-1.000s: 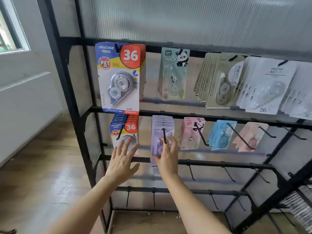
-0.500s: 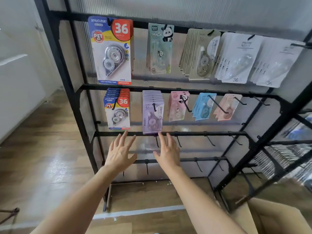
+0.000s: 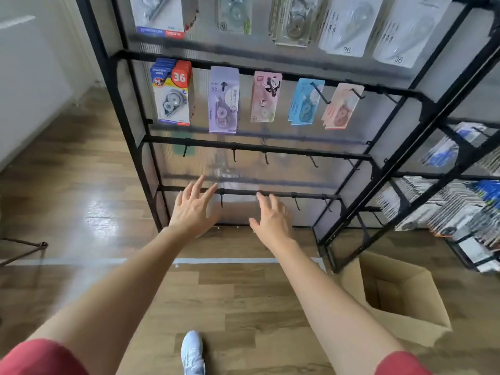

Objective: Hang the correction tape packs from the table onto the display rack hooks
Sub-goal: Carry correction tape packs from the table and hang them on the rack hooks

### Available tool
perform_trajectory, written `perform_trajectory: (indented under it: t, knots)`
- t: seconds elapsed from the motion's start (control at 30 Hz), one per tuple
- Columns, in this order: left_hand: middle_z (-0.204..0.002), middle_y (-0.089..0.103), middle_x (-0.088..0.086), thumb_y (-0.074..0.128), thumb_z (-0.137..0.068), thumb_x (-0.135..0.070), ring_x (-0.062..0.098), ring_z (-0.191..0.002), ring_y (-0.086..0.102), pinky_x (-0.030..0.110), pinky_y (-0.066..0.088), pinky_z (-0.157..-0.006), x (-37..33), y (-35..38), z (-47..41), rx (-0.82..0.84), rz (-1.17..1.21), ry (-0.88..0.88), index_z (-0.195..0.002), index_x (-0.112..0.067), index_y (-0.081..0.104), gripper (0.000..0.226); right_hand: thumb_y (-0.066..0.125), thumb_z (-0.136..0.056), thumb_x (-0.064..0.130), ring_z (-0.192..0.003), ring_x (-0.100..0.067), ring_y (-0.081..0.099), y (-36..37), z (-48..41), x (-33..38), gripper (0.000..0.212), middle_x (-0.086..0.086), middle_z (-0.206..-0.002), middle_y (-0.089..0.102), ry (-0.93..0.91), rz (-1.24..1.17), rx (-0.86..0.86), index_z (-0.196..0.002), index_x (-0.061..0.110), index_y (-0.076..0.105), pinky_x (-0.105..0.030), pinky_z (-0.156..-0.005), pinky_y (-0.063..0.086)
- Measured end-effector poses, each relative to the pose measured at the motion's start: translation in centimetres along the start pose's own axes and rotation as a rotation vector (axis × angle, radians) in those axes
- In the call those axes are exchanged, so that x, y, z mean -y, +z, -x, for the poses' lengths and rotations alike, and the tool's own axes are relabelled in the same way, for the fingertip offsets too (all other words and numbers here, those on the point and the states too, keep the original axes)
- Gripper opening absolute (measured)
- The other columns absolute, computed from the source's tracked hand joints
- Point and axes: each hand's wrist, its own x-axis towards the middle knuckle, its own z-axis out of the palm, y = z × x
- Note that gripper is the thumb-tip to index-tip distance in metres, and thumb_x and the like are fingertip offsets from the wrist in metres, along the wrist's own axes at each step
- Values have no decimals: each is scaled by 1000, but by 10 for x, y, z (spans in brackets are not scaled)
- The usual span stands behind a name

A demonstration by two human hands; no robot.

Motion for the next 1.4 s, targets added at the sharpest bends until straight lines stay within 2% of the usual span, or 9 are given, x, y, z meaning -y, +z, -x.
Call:
perform_trajectory:
  t: [0.23, 0.47, 0.73, 1.13, 1.4]
  knots:
    - [-161, 0, 6, 54, -92, -43, 28, -146, 4, 43, 9, -119, -30, 41, 124, 69, 85, -162, -152, -31, 14, 74, 48, -98, 33, -144, -33, 14, 35, 93, -39, 65, -9, -158, 12, -40, 60, 153, -152, 24, 14, -51, -115, 17]
    - [-161, 0, 6, 55, -91, -45, 29, -146, 8, 42, 12, -117, -1, 46, 234, 70, 80, -359, -152, -31, 15, 75, 50, -96, 36, -140, -32, 20, 81, 163, -4, 66, -9, -155, 16, -185, 151, 270, -151, 24, 16, -47, -110, 21]
    - [-161, 1, 6, 52, -92, -48, 27, -146, 8, 40, 11, -118, 66, 32, 396, 31, 103, -668, -153, -31, 13, 74, 52, -95, 36, -141, -31, 18, 138, 250, 101, 68, -11, -156, 16, -443, 226, 359, -152, 25, 16, -47, -112, 20]
    - [-161, 2, 7, 49, -94, -47, 27, -147, 7, 40, 10, -119, 179, -4, 697, -81, 128, -1087, -153, -30, 14, 71, 48, -97, 36, -144, -31, 12, 231, 458, 296, 68, -13, -158, 14, -852, 363, 431, -152, 22, 13, -50, -114, 16]
    - [-161, 1, 5, 50, -94, -46, 25, -147, 6, 39, 8, -118, 248, -19, 809, -141, 165, -1347, -153, -31, 12, 71, 49, -96, 37, -145, -31, 11, 287, 536, 413, 70, -13, -158, 14, -1121, 395, 478, -153, 24, 10, -50, -115, 13]
